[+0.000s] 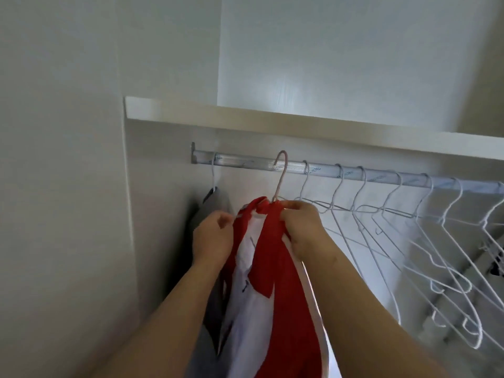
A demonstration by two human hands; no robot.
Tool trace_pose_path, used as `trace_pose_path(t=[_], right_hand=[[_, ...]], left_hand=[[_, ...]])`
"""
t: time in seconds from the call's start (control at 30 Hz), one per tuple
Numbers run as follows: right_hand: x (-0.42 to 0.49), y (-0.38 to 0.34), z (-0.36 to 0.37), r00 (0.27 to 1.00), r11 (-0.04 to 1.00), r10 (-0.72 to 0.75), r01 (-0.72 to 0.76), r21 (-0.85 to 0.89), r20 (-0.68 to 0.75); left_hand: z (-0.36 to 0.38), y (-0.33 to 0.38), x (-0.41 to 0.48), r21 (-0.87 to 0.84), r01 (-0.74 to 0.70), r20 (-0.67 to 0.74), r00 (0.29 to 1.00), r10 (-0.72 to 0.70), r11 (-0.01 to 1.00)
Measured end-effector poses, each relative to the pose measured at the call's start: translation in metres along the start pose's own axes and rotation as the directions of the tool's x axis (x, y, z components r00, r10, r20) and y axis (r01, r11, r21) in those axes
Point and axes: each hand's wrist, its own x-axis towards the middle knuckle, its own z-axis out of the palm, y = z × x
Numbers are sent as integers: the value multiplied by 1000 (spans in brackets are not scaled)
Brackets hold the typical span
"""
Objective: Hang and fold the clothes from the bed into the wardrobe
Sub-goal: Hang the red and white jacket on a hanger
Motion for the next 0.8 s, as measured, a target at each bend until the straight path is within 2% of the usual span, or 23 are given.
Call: trace_pose_path(t=[0.13, 0.37, 0.5, 0.8], right_hand=[[32, -10, 26, 999, 999, -23, 23, -22, 24], [69, 7, 56, 998, 992, 60, -56, -109, 33], [70, 19, 66, 995, 994, 91, -88, -72, 47], [37, 40, 48, 998, 997, 33, -29, -69, 55]], left_hand=[[2, 1, 10, -82, 38, 1, 999, -38, 996], [-4, -12, 16, -49, 97, -8, 995, -97, 994], [-6, -17, 15, -69, 131, 14, 991, -130, 989], [-9, -7, -10, -107, 84, 71, 995, -77, 991]])
